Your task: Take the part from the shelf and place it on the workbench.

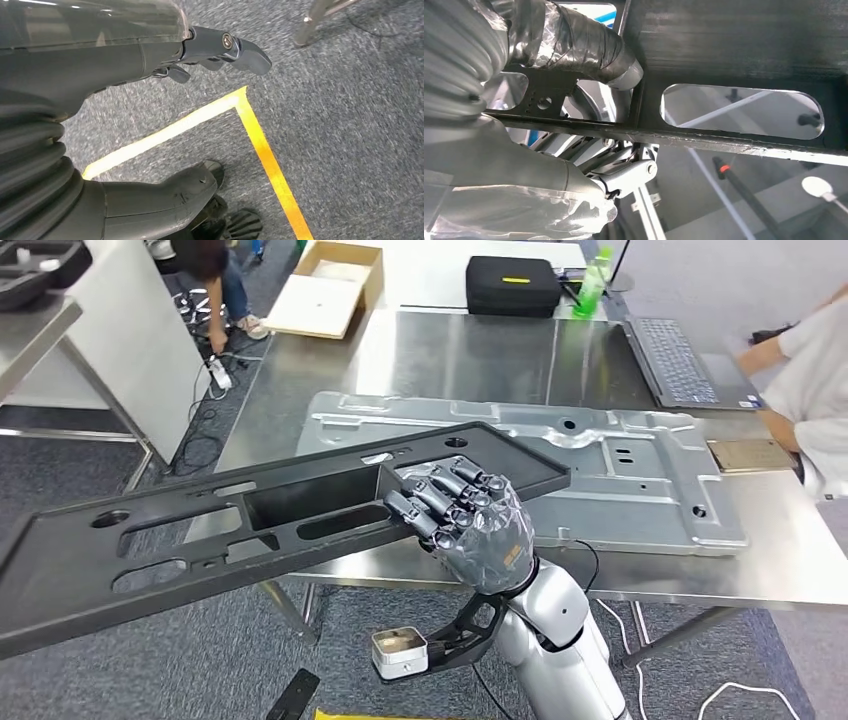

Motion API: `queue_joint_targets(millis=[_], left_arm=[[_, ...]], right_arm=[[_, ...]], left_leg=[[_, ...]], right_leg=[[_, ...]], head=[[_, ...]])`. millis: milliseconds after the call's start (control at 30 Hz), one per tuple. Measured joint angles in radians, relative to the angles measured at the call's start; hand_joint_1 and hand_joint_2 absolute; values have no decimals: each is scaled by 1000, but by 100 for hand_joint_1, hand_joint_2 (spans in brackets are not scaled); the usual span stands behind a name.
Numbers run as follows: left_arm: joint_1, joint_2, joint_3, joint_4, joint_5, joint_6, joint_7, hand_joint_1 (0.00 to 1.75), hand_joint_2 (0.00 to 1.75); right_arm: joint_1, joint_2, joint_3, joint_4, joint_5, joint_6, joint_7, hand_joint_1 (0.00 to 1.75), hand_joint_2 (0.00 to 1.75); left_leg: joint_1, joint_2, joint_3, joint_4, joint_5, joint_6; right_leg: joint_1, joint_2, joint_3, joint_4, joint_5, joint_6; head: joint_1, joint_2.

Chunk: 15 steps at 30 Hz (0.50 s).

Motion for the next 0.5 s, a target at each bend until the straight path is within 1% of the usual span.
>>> queue_joint_targets(millis=[33, 67, 100, 133, 167, 200, 233, 267, 300, 333, 367, 400, 433, 467, 500], left_arm=[[0, 0, 0, 0, 0, 0, 0, 0, 175], [0, 0, 0, 0, 0, 0, 0, 0, 175], [-1, 0, 0, 0, -1, 0, 0, 0, 175], [-2, -1, 0, 0, -1, -1, 0, 0, 175], [-2, -1, 0, 0, -1, -1, 0, 0, 175], [-1, -1, 0, 0, -1, -1, 0, 0, 175], [1, 0, 0, 0, -2, -1, 0, 0, 175], [4, 0, 0, 0, -2, -1, 0, 0, 175], [7, 1, 0, 0, -2, -1, 0, 0, 175], [8, 1, 0, 0, -2, -1, 0, 0, 175], [8, 2, 0, 0, -2, -1, 0, 0, 175], [7, 3, 0, 0, -2, -1, 0, 0, 175], [5, 4, 0, 0, -2, -1, 0, 0, 175], [3, 4, 0, 0, -2, -1, 0, 0, 175], [3, 4, 0, 0, -2, -1, 0, 0, 175]], right_arm=[[-1, 0, 0, 0, 0, 0, 0, 175, 175], [-1, 0, 0, 0, 0, 0, 1, 175, 175], [0, 0, -1, 0, 0, 0, 1, 175, 175], [0, 0, -1, 0, 0, 0, 2, 175, 175], [-1, 1, -1, 0, 1, 0, 2, 175, 175], [-1, 1, -1, 0, 1, 0, 3, 175, 175], [-1, 2, -1, 0, 1, 0, 3, 175, 175], [0, 2, -1, 1, 1, 0, 3, 175, 175], [1, 2, -1, 2, 2, 0, 3, 175, 175], [2, 2, -1, 3, 3, 0, 5, 175, 175], [3, 2, -1, 4, 5, 0, 8, 175, 175], [3, 2, -1, 5, 8, 0, 11, 175, 175], [3, 2, -1, 5, 10, 0, 15, 175, 175], [3, 2, -1, 6, 12, 0, 18, 175, 175], [3, 2, -2, 6, 14, 0, 19, 175, 175]], left_leg=[[-2, 9, 3, -1, -2, -6], [-3, 20, 7, -3, -4, -11], [-2, 20, 10, -2, -9, -17], [0, 6, 9, 8, -20, -21], [2, -16, -1, 37, -41, -24], [4, -45, -22, 85, -69, -26], [5, -67, -51, 147, -100, -28], [5, -78, -82, 210, -124, -29], [5, -83, -106, 251, -131, -31], [5, -84, -116, 261, -119, -32], [6, -85, -110, 233, -88, -33], [7, -85, -89, 175, -47, -34], [7, -89, -66, 116, -17, -33], [7, -93, -47, 66, 2, -30], [7, -97, -36, 38, 9, -26]], right_leg=[[5, 0, 1, -7, -4, -6], [5, 15, 0, -9, -2, -11], [2, 26, 2, -13, 0, -16], [-1, 38, 4, -18, 2, -22], [-5, 51, 8, -24, 5, -28], [-8, 62, 10, -27, 7, -33], [-8, 74, 11, -27, 7, -37], [-8, 86, 11, -27, 6, -39], [-8, 98, 11, -25, 6, -40], [-8, 109, 11, -23, 5, -41], [-8, 118, 11, -19, 2, -40], [-9, 126, 11, -13, -1, -37], [-9, 132, 10, -6, -6, -33], [-8, 136, 7, 2, -10, -28], [-7, 138, 4, 7, -12, -23]], head=[[0, 0], [0, 0], [0, 0], [0, 0], [0, 0], [-1, 0], [-1, 0], [-1, 0], [-1, 0], [-1, 0], [-1, 0], [-1, 0], [-1, 0], [-1, 0], [-1, 0]])
